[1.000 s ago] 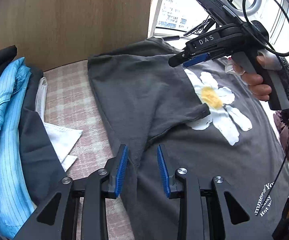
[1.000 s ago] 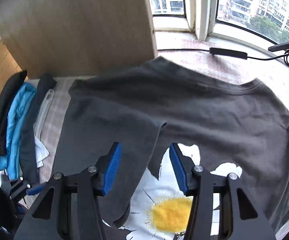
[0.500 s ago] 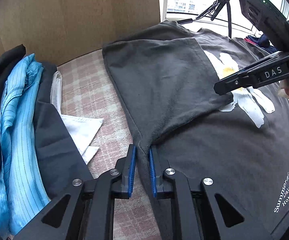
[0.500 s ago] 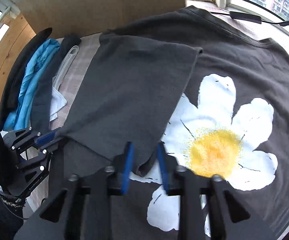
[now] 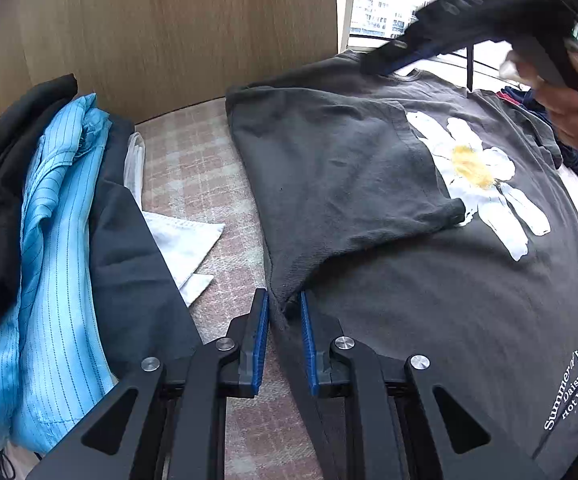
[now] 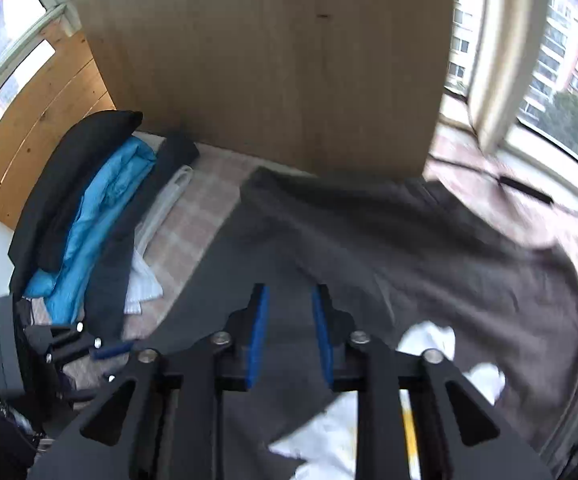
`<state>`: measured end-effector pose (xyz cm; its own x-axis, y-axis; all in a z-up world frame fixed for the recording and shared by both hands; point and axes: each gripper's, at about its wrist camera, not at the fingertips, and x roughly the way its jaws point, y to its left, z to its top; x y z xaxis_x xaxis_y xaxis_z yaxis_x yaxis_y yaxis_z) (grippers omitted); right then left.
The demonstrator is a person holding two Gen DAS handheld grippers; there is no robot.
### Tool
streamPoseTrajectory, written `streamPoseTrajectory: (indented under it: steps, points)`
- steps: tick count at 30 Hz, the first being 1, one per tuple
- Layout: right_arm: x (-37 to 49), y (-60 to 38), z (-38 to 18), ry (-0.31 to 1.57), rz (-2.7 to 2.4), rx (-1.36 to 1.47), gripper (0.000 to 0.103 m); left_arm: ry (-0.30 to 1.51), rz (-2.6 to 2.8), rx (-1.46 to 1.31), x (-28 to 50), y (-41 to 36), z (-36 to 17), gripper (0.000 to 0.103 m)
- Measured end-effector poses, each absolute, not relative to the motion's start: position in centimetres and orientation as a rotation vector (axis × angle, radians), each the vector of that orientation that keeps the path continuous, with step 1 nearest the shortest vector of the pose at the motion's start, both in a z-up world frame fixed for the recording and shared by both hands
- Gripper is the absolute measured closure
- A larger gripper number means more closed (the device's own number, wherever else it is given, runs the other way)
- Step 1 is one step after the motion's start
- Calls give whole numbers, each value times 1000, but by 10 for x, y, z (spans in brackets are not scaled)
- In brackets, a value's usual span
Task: Fold clothes
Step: 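Release the folded side panel and lift both grippers away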
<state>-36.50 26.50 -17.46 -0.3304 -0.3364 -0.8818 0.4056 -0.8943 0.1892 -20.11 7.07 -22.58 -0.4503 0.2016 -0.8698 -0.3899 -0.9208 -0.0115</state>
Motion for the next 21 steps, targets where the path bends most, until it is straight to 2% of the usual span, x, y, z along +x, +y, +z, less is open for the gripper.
streamPoseTrajectory:
  steps: [5, 8, 9, 10, 11, 15, 18, 21]
  points:
    - [-422, 204, -211, 268, -2221, 1542, 69, 250, 2409, -1384, -196, 69, -229, 87]
    - [-442, 190, -232, 290, -2201, 1616, 69, 238, 2400, -1368, -195, 67, -229, 87]
    - [-443, 187, -233, 296, -2197, 1612, 72, 233, 2396, -1367, -195, 67, -229, 87]
    - [-444, 184, -230, 299, -2179, 1591, 97, 228, 2393, -1366, -195, 66, -230, 87]
    - [-444, 180, -227, 308, -2179, 1569, 100, 223, 2393, -1360, -194, 65, -230, 87]
    - [-449, 172, -208, 383, -2350, 1407, 101, 186, 2425, -1360, -196, 62, -229, 86]
    - [-453, 173, -205, 336, -2291, 1473, 99, 183, 2421, -1359, -188, 57, -222, 87]
    - [-433, 182, -188, 317, -2279, 1459, 90, 110, 2413, -1349, -169, 40, -205, 87]
